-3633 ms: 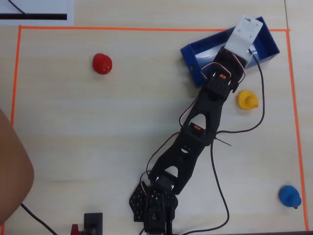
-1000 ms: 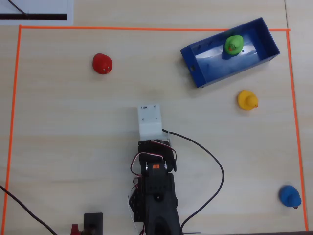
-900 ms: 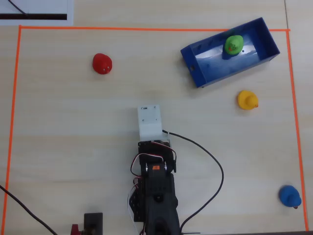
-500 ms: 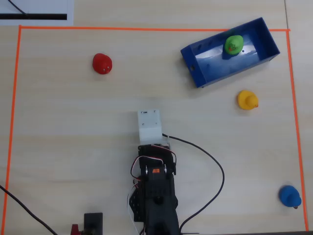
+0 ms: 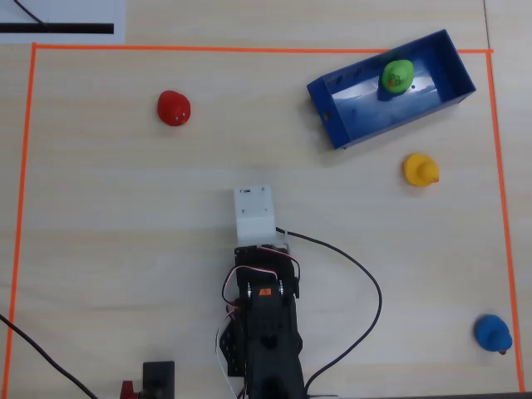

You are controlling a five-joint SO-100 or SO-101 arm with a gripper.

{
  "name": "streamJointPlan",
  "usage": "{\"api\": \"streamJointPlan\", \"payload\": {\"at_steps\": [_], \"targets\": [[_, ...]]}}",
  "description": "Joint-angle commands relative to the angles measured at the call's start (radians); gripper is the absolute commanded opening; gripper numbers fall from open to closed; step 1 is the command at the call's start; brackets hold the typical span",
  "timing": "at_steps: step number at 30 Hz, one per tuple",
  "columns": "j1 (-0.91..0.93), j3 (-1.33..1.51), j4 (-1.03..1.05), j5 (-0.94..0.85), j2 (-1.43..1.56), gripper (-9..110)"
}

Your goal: Grasp green duck and put it into box.

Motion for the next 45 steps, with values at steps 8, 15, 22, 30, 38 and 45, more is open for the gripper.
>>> {"api": "streamJointPlan", "payload": {"at_steps": [8, 15, 22, 30, 38, 45], "targets": [[-0.002, 0.000, 0.021, -0.003, 0.002, 5], [-0.002, 0.000, 0.021, -0.003, 0.002, 5], [-0.002, 0.000, 0.021, -0.003, 0.002, 5], [-0.002, 0.000, 0.021, -0.003, 0.002, 5], [-0.002, 0.000, 0.023, -0.003, 0.003, 5], [-0.002, 0.000, 0.023, -0.003, 0.003, 5]]}}
